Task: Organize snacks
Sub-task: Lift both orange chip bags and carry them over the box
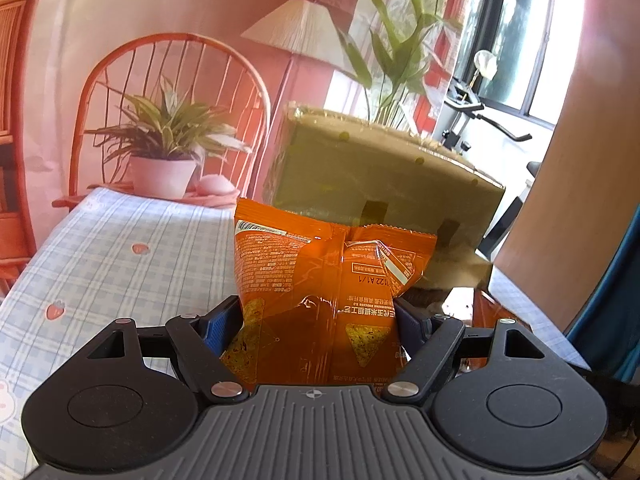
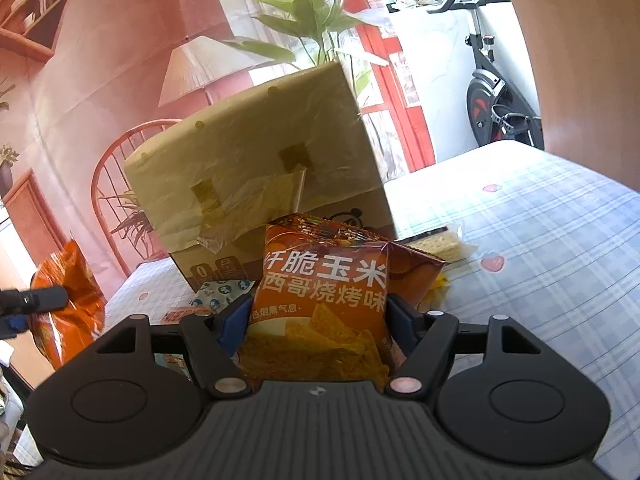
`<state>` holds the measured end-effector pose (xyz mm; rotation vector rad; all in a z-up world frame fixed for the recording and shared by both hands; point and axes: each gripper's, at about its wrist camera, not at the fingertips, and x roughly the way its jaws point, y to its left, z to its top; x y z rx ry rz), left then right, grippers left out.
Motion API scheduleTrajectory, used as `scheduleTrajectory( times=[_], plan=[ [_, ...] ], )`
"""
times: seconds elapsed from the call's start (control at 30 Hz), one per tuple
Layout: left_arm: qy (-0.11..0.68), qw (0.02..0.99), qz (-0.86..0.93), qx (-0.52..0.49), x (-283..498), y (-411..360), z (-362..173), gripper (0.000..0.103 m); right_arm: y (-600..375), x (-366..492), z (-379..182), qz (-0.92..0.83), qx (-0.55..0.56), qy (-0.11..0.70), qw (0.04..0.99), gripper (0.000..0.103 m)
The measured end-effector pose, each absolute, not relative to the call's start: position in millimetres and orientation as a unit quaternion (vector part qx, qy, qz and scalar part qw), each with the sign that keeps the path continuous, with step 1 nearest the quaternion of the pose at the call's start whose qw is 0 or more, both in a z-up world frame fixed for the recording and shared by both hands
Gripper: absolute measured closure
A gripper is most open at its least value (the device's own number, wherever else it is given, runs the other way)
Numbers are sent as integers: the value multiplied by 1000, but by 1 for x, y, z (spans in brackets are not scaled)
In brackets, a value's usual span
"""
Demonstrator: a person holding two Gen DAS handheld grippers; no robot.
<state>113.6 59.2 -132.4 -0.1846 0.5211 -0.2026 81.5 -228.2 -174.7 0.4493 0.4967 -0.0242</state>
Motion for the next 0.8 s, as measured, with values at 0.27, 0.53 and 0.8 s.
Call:
scheduleTrajectory(
  times=[0.27, 0.53, 0.8],
  plan=[
    [259, 955, -103, -102, 116, 58, -137, 22, -247, 61, -182, -51, 220, 259, 939, 31],
    [214, 963, -122, -112, 141, 57, -96, 22, -268, 78, -126, -39, 216, 191, 957, 31],
    [147, 972, -159, -92, 215, 23, -9, 21, -279, 170, -21, 61, 187, 113, 974, 31]
  ],
)
